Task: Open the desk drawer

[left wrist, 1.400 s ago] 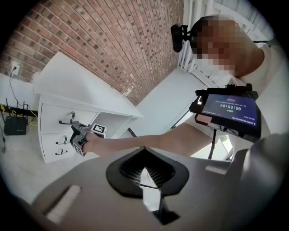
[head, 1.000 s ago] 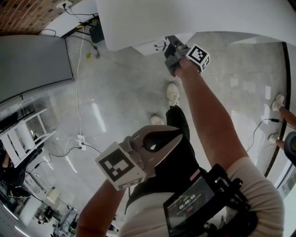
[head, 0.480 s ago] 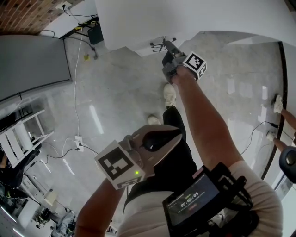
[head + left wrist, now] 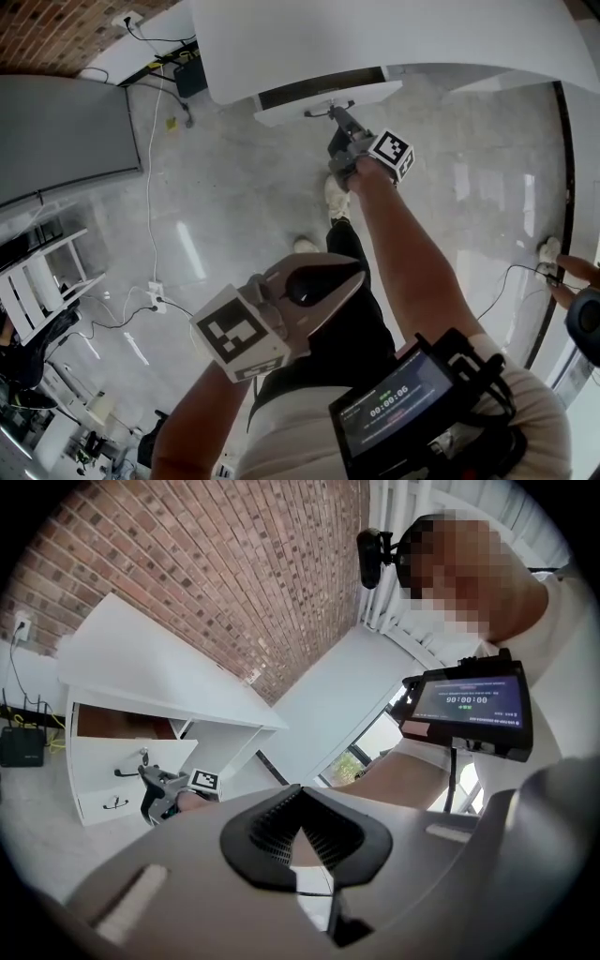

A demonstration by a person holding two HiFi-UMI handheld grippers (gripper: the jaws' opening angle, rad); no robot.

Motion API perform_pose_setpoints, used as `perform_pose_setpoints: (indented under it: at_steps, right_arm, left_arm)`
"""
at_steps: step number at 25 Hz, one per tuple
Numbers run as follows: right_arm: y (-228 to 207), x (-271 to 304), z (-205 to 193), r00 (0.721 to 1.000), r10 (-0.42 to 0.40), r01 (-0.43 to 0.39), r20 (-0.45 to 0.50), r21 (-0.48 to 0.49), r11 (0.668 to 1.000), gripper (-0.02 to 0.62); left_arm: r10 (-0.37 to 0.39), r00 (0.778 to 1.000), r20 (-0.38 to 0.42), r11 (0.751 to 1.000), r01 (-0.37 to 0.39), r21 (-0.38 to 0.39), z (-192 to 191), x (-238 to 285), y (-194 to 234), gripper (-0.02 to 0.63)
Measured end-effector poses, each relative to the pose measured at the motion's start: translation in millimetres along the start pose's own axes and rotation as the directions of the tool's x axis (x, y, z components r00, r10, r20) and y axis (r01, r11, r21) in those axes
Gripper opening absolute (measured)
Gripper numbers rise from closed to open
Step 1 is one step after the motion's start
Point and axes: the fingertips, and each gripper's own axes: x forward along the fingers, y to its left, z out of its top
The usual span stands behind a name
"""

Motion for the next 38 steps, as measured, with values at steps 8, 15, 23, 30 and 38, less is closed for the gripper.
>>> perform_pose_setpoints:
  at_steps: [8,15,23,30,38]
  right_arm:
    - [-12.0,-17.5,-13.2,1.000,-0.022,0.022,-0.004,0.012,1.000,0.026]
    - [-13.3,-9.1,-7.2,1.000,-0.024,0.024,-0.015,-0.007,1.000,0.031]
    - [-6.3,-28.1,-19.6,0.999,-0.036,0.035,-0.037,-0.041,0.999,0.051]
    - [9.3,-66.8,-24.7,0.995,-0.072,0.066,-0.064,-0.092,0.994,0.051]
    - [44.1,-113.6,-34.2,0.992,-0.078,0.063,-0.097,-0.146,0.987,0.051]
  left_arm:
    - [-0.005,1.000,0.002,1.000,0.005,0.011,-1.9,-4.0,-4.9,0.006]
    - [0.007,1.000,0.010,1.000,-0.007,0.004,0.0,-5.8,-1.9,0.006]
    - [-0.003,1.000,0.030,1.000,0.003,0.011,1.6,-16.8,-13.6,0.006]
    - [-0.021,0.998,0.051,0.999,0.018,0.052,11.5,-21.3,-39.7,0.005]
    - [-0.011,0.996,0.090,0.997,0.004,0.074,25.6,-42.3,-80.8,0.006]
